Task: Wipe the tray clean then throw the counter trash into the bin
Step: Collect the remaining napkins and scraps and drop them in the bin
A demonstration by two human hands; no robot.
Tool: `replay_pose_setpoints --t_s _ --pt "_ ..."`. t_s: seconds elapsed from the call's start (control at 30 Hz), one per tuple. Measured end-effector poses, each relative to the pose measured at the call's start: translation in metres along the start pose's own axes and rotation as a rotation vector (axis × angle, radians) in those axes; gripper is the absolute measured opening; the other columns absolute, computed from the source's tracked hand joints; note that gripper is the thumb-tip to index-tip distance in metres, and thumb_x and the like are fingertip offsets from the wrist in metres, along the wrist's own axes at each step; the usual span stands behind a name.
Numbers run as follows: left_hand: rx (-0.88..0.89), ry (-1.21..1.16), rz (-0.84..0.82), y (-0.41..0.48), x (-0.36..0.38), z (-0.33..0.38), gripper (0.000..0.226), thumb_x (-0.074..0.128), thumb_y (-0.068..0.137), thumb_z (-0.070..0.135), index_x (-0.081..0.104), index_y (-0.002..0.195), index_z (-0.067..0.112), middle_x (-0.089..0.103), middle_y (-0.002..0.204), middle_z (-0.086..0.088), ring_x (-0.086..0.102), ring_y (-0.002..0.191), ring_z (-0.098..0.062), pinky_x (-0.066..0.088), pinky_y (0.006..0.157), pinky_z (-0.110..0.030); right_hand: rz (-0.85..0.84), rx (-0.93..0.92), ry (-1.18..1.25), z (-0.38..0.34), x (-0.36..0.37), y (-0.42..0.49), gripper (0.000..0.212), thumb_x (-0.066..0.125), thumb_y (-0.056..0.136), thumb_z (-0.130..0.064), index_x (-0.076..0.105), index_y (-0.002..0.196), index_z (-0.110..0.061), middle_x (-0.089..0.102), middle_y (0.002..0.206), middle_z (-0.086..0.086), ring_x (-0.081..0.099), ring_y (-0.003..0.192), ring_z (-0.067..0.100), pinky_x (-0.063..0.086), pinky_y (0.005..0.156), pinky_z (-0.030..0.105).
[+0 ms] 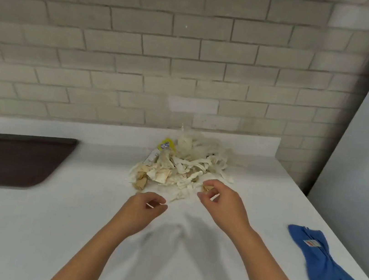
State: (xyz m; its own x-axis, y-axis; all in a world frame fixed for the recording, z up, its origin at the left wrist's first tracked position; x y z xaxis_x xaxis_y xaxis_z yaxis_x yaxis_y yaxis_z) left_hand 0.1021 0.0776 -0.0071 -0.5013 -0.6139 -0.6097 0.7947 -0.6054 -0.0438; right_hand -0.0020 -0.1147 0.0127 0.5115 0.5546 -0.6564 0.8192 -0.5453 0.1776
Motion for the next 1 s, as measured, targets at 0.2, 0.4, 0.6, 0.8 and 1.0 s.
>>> replay_pose_setpoints --t_s 0.2,0.4,0.6,0.8,1.0 --pt "-0.063 0.000 0.126 0.083 -0.068 -0.067 0.012 0.067 0.084 0.031 0.065 0.094 0.024 0.063 0.092 0.007 0.058 0.082 -0.012 0.044 0.067 -0.020 -0.122 0.002 -0.219 -0.010 0.095 0.075 0.052 0.062 0.085 -0.047 0.048 0.132 -0.033 0.047 0.131 -0.006 0.056 0.107 0.012 0.045 0.085 0.025" --pt "-0.012 0.246 0.074 0.147 -0.061 -0.098 0.064 0.074 0.074 0.040 0.047 0.130 0.024 0.043 0.128 -0.002 0.047 0.118 -0.019 0.040 0.087 -0.024 -0.192 -0.075 -0.408 -0.020 0.164 0.118 0.078 0.062 0.081 -0.051 0.025 0.147 -0.031 0.024 0.150 0.002 0.032 0.135 0.020 0.035 0.106 0.031" --pt "0.147 0.573 -0.090 0.174 -0.015 -0.119 0.071 0.062 0.071 0.060 0.040 0.134 0.036 0.027 0.144 0.007 0.035 0.129 -0.018 0.041 0.098 -0.030 -0.395 -0.095 -0.584 -0.011 0.199 0.150 0.076 0.060 0.087 -0.036 0.016 0.149 -0.037 0.000 0.159 0.000 0.022 0.141 0.030 0.029 0.111 0.038" --pt "0.221 0.686 0.047 0.189 -0.020 -0.129 0.031 0.042 0.094 0.044 0.056 0.109 0.020 0.046 0.122 0.004 0.050 0.104 -0.018 0.042 0.080 -0.027 -0.314 -0.096 -0.626 -0.002 0.202 0.156 0.042 0.055 0.086 -0.038 0.046 0.125 -0.027 0.035 0.135 0.003 0.050 0.109 0.026 0.043 0.088 0.031" --pt "0.225 0.473 0.122 0.199 -0.042 -0.131 0.014 0.042 0.093 0.016 0.048 0.106 0.013 0.056 0.096 -0.002 0.054 0.086 -0.022 0.040 0.069 -0.030 -0.248 -0.064 -0.590 0.000 0.200 0.158 0.047 0.054 0.079 -0.035 0.040 0.121 -0.020 0.046 0.121 0.001 0.055 0.098 0.023 0.043 0.077 0.031"
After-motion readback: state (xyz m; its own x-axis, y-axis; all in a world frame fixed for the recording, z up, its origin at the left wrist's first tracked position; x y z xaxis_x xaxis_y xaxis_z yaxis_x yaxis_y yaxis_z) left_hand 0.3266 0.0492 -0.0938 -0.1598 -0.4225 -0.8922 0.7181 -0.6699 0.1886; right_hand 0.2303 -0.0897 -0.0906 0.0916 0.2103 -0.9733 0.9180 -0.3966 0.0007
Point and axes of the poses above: each hand's wrist, its own y-axis towards the middle knuckle, its own x-axis out of the palm, z = x × y, the point moved 7 cm from there along y, towards the middle knuckle
